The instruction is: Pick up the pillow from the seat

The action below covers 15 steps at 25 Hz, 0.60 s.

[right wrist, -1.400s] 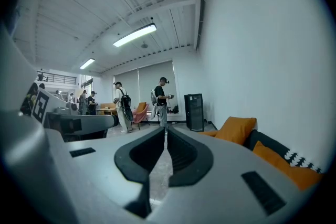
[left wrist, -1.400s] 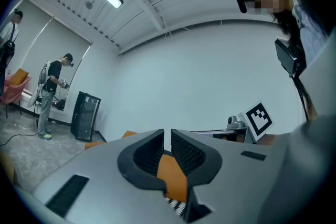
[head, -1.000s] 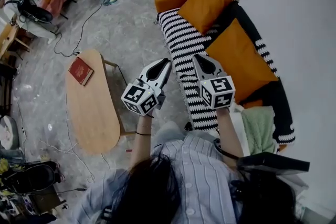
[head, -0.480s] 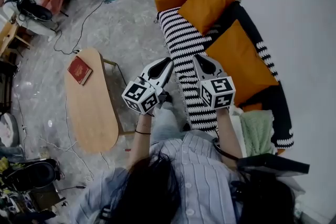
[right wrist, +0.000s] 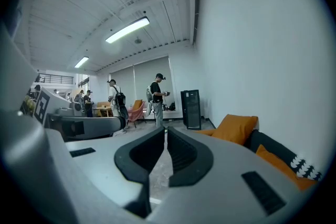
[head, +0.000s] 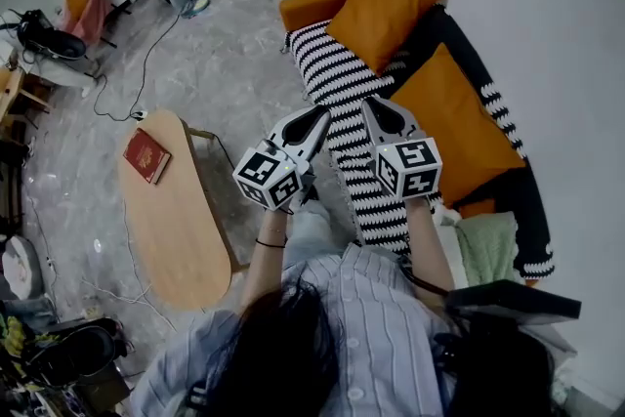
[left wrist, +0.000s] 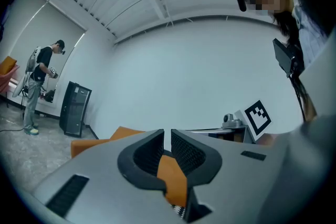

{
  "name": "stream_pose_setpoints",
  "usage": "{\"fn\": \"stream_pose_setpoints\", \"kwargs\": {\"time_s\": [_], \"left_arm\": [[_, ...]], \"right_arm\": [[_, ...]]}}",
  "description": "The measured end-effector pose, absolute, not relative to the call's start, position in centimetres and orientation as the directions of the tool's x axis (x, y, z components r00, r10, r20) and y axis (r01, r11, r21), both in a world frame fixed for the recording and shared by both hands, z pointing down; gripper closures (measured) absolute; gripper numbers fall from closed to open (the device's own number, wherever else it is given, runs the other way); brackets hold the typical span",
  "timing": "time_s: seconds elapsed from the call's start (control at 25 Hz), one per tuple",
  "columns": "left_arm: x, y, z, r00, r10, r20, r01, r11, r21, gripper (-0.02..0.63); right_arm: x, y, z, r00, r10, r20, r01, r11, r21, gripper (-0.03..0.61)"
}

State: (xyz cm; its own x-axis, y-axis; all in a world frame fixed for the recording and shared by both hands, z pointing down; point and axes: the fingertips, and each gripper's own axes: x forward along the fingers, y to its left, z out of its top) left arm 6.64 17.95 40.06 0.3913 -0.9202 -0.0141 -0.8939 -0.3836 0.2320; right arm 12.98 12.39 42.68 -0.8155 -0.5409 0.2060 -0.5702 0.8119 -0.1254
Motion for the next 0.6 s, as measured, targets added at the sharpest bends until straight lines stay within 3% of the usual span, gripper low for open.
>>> {"fn": "stream_pose_setpoints", "kwargs": {"time_s": [0.6], "left_arm": [[-6.7, 7.8, 39.0, 0.483, -0.876, -0.012, -0.856, -0.474, 0.208, 0.581]], "right_arm": [[1.7, 2.8, 42.1, -0.742, -0.64, 0.201, -0.669, 0.727, -0.156, 0.549]]}}
